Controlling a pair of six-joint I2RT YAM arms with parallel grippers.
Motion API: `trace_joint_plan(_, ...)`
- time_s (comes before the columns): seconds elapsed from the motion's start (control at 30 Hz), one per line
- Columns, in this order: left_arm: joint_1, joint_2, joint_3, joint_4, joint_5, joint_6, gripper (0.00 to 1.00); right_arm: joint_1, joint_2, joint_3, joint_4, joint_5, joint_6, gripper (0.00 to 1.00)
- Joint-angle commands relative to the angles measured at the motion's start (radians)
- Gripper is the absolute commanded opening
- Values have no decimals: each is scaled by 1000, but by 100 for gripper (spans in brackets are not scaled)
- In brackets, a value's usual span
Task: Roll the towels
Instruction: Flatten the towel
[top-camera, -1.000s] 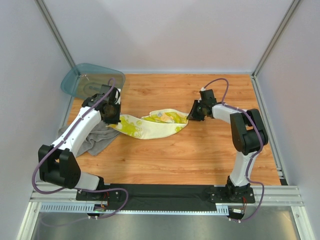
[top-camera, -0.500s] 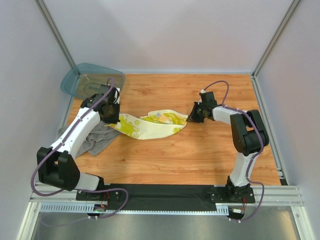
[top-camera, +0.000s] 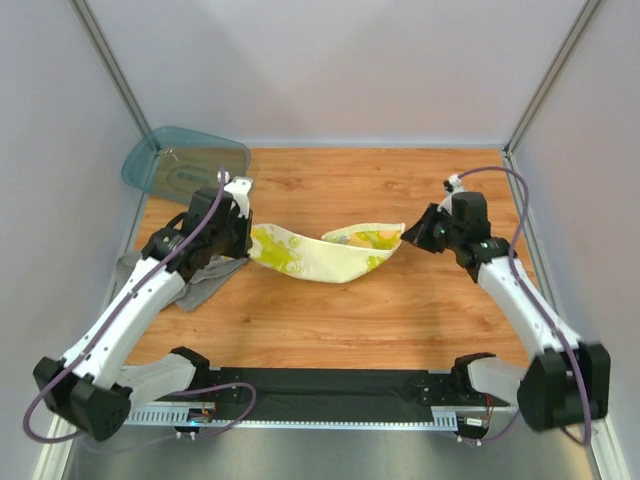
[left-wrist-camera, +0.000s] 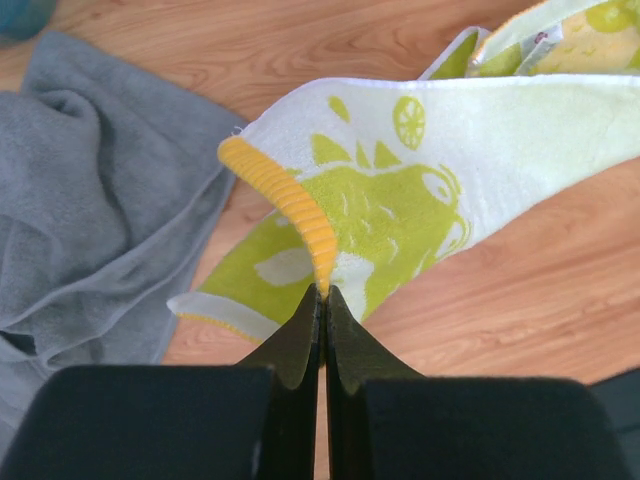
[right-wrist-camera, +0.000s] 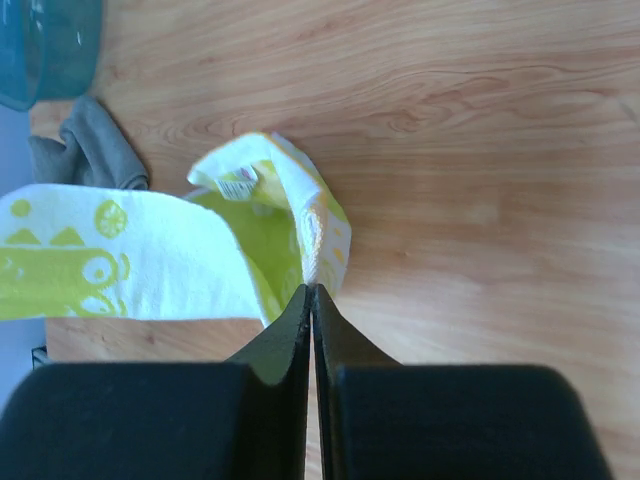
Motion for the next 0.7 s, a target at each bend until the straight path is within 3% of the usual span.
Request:
trace_joint_plan(0.0,-49,-133,-50,50,58,9,0,-30,-248,-35,-202,59,-13,0)
trace_joint_plan(0.17,-70,-322,-125,94,157,-55,0,-35,-609,2,-490,236,63,0)
trace_joint_plan(0.33,-76,-406,-156,157,240,-144,0,-35,-727,126,-661,426,123,0)
trace_joint_plan(0.43,-76,-350,-177,209,217,-195,0,-36,-649,194,-673,480,119,0)
trace_joint_plan(0.53,-75,-244,-164,244,157,-245,0,-35,-460,238,-618,474,111,0)
trace_joint_plan(0.67,-40,93,-55,255,115,-270,0,-35,-94,326,-488,463,103,0)
